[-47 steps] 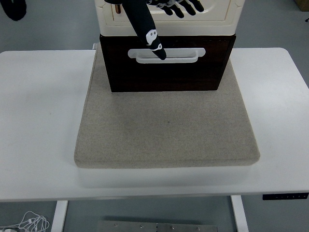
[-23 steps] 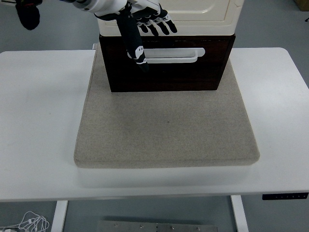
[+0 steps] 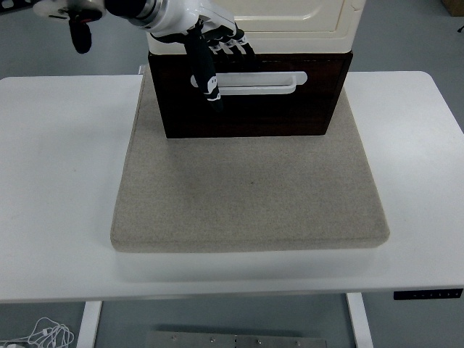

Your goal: Open the drawer under the combination cabinet

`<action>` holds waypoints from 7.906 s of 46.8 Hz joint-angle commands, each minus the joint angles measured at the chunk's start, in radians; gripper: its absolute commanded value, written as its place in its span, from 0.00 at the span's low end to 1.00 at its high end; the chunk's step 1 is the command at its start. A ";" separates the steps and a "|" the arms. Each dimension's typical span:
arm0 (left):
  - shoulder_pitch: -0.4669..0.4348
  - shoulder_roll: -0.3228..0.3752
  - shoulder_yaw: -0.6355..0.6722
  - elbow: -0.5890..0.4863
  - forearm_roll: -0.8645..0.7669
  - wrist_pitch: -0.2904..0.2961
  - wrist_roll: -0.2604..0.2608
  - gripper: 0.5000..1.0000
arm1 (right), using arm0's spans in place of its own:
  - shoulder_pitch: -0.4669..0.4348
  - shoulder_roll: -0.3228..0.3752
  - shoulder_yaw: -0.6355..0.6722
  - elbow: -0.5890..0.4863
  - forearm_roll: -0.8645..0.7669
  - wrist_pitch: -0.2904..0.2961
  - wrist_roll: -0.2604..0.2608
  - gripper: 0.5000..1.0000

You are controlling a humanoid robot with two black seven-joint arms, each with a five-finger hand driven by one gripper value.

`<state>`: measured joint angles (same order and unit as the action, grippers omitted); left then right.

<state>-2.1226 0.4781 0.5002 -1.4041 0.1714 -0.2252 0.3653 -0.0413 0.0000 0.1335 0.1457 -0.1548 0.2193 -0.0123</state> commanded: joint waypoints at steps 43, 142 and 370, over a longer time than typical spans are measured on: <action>0.145 -0.177 -0.023 0.177 0.033 0.064 -0.003 1.00 | 0.000 0.000 0.000 0.000 0.000 0.000 0.000 0.85; 0.176 -0.217 -0.040 0.188 0.065 0.001 -0.002 1.00 | 0.001 0.000 0.000 0.000 0.000 0.000 0.000 0.85; 0.719 0.060 -1.269 1.137 -0.254 0.086 -0.422 1.00 | 0.001 0.000 0.000 0.000 0.000 0.000 0.000 0.85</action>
<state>-1.4501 0.5511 -0.7668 -0.2651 -0.0691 -0.1393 -0.0473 -0.0407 0.0000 0.1336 0.1458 -0.1548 0.2194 -0.0121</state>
